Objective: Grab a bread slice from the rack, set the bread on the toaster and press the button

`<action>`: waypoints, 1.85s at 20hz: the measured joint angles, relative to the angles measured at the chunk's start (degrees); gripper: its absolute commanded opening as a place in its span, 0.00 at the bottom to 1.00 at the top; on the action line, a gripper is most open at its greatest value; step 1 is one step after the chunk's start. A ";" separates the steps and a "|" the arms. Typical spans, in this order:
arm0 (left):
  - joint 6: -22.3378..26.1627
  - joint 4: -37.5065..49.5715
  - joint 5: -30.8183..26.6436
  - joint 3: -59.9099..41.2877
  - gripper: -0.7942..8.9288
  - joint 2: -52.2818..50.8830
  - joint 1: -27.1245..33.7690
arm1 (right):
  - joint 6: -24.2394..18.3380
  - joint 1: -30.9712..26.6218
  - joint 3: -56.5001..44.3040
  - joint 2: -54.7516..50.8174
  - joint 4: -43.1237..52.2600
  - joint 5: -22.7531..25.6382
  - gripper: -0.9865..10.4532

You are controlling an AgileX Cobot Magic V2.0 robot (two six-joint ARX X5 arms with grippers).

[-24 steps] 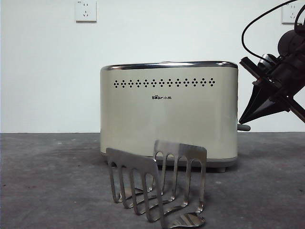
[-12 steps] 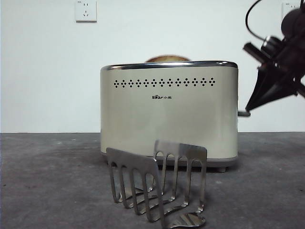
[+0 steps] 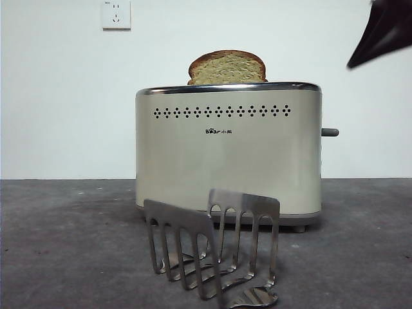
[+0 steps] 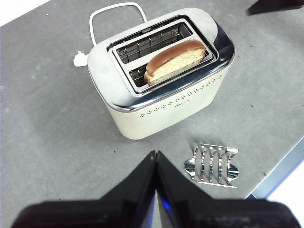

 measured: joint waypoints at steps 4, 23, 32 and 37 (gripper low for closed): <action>0.00 0.00 0.00 0.00 0.07 0.00 0.00 | -0.02 0.00 -0.02 -11.61 -5.07 1.22 0.08; 0.00 0.00 0.22 0.00 0.07 0.55 1.14 | -0.26 0.02 14.86 -24.76 -19.04 40.54 0.09; 4.98 1.03 -0.85 -2.43 0.08 -1.31 6.97 | -0.26 0.02 15.37 -17.59 -32.11 40.68 0.09; 6.71 21.24 -0.68 -27.06 0.08 -15.96 18.71 | -0.26 0.02 15.37 -10.71 -35.45 40.68 0.09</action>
